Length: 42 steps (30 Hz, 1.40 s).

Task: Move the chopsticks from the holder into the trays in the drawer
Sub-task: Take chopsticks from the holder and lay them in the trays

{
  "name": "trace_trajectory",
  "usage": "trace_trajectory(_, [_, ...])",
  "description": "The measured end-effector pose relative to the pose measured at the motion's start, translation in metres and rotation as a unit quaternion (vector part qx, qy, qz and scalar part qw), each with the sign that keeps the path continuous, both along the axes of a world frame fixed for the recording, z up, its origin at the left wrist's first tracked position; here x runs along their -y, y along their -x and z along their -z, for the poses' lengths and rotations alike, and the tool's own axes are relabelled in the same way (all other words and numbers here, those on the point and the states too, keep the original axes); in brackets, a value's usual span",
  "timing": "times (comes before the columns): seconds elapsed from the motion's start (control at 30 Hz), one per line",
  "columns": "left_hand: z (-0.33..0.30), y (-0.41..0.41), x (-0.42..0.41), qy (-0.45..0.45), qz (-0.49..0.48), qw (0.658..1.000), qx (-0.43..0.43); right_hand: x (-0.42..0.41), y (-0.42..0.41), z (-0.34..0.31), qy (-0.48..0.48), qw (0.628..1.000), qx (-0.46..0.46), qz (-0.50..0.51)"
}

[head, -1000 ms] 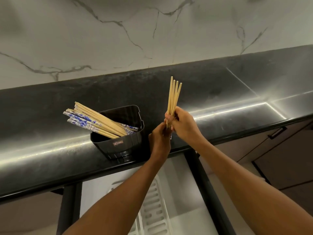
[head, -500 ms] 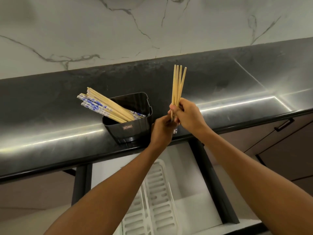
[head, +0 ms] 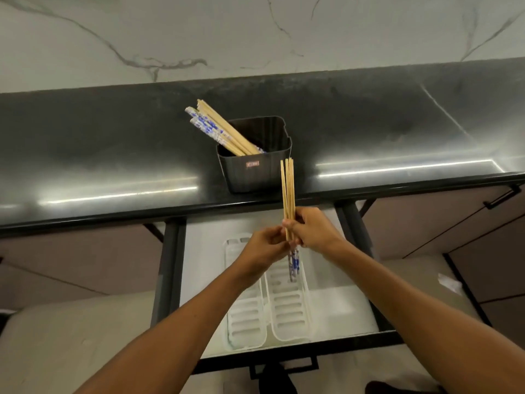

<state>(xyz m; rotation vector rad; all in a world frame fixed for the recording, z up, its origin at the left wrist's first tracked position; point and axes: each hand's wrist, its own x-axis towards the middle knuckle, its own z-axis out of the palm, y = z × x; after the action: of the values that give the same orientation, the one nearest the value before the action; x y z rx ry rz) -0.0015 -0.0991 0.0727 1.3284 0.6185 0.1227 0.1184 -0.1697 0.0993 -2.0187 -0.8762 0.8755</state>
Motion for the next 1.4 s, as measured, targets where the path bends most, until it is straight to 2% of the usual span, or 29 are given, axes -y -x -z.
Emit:
trace_trajectory(0.17, [0.033, 0.022, 0.014, 0.043, -0.029, 0.996, -0.074, 0.016, 0.024, 0.041, 0.069, 0.996, -0.051, 0.024])
trace_trajectory(0.3, [0.064, 0.029, 0.032, 0.065, -0.066, 0.987, -0.131, 0.020, 0.034, 0.078, 0.128, 0.990, -0.040, 0.046])
trace_trajectory(0.57, [0.096, 0.021, 0.048, 0.013, -0.122, 0.961, -0.249, 0.009, 0.040, 0.117, 0.237, 0.970, -0.032, 0.050])
trace_trajectory(0.8, [0.103, 0.013, 0.053, -0.081, -0.079, 0.946, -0.305, 0.000, 0.040, 0.131, 0.292, 0.953, -0.045, 0.059])
trace_trajectory(1.07, [0.098, 0.011, 0.051, -0.127, -0.048, 0.936, -0.324, 0.003, 0.039, 0.128, 0.350, 0.935, -0.043, 0.039])
trace_trajectory(1.17, [0.084, 0.009, 0.041, -0.144, -0.087, 0.944, -0.285, 0.002, 0.035, 0.114, 0.339, 0.940, -0.010, 0.018])
trace_trajectory(1.23, [0.073, 0.007, 0.026, -0.148, -0.135, 0.947, -0.250, -0.002, 0.029, 0.095, 0.305, 0.951, 0.056, -0.008])
trace_trajectory(1.33, [0.052, 0.006, -0.009, -0.155, -0.216, 0.945, -0.190, -0.014, 0.017, 0.050, 0.198, 0.966, 0.168, -0.016])
trace_trajectory(1.4, [0.032, 0.011, -0.033, -0.182, -0.240, 0.941, -0.155, -0.024, 0.013, 0.012, 0.114, 0.975, 0.190, -0.007])
